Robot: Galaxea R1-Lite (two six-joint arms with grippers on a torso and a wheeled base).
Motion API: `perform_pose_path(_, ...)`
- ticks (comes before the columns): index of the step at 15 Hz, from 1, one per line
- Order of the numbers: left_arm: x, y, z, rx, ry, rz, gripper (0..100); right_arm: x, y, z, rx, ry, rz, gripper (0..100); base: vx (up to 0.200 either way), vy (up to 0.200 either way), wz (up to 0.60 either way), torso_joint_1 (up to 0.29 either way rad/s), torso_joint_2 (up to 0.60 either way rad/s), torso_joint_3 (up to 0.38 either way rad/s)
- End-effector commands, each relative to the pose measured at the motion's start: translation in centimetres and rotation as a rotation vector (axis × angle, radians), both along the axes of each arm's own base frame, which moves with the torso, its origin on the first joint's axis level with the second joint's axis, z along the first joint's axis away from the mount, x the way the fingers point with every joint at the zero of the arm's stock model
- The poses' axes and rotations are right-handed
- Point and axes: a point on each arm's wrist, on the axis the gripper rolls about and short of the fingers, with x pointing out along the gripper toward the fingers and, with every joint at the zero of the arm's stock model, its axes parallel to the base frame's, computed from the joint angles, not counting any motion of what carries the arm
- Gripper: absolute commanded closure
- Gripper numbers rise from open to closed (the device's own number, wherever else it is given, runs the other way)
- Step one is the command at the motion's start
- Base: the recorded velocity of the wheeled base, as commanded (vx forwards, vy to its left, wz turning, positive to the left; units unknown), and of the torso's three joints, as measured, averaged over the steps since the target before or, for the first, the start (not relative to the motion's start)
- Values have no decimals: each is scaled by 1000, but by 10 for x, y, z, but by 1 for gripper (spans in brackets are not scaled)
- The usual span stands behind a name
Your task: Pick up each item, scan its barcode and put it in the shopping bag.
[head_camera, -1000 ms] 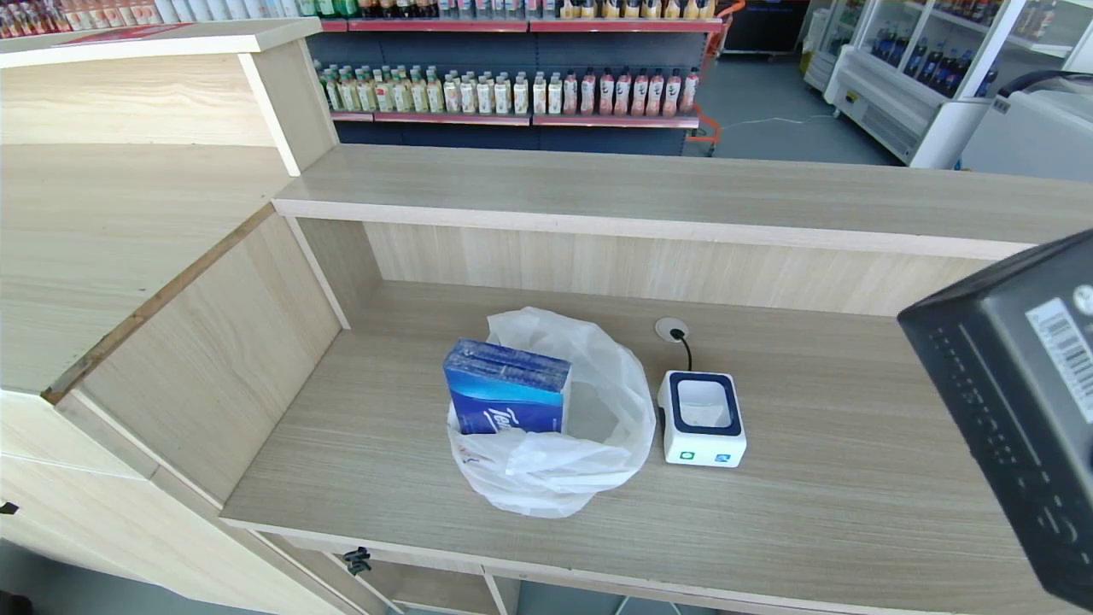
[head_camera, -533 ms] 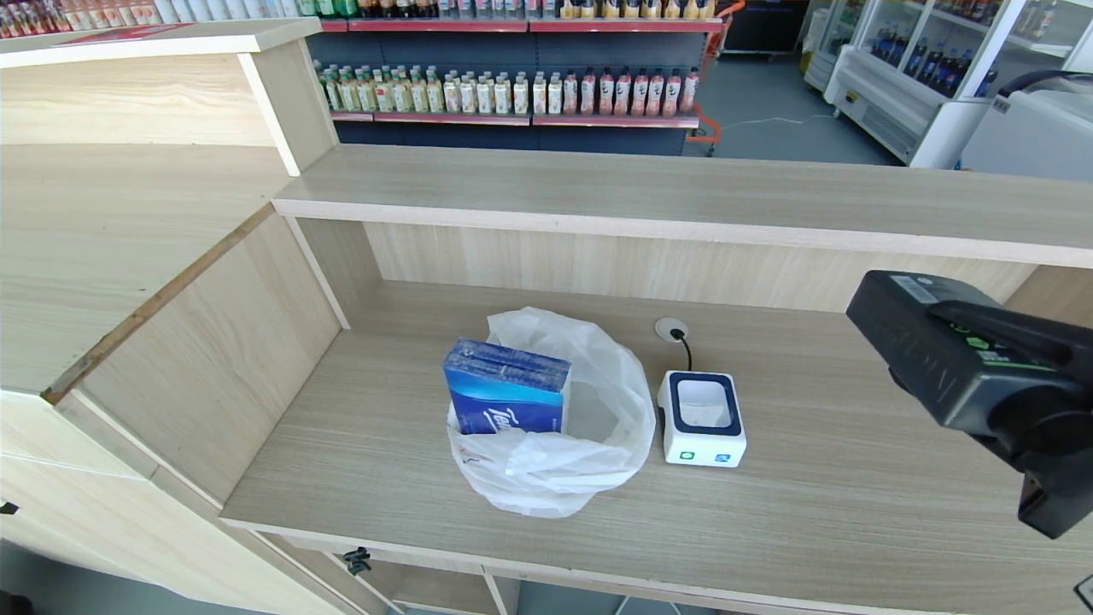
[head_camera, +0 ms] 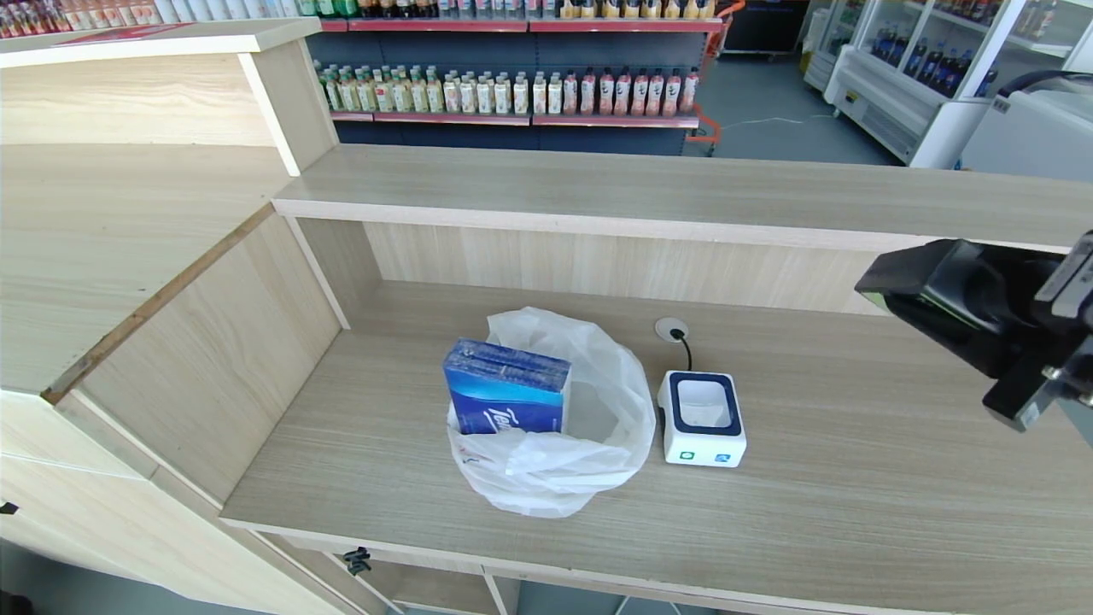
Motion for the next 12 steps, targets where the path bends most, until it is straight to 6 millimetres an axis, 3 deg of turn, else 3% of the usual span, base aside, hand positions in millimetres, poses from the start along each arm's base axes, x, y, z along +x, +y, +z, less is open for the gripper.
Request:
perform_pose_path(1,0,0,0,0,-1,-1,0,25,12,3,135,118,9,100,0,0,0,0,0,0)
perform_pose_path(3,0,0,0,0,-1,1,0,36,17,3,270,258,44,100,0,0,0,0,0,0)
perform_pose_path(7,0,0,0,0,-1,-1,0,55,7,2,529,543,11,100,0,0,0,0,0,0)
perform_pose_path(12,0,0,0,0,-1,-1,0,66,-8,2,722,646,-10,100,0,0,0,0,0,0)
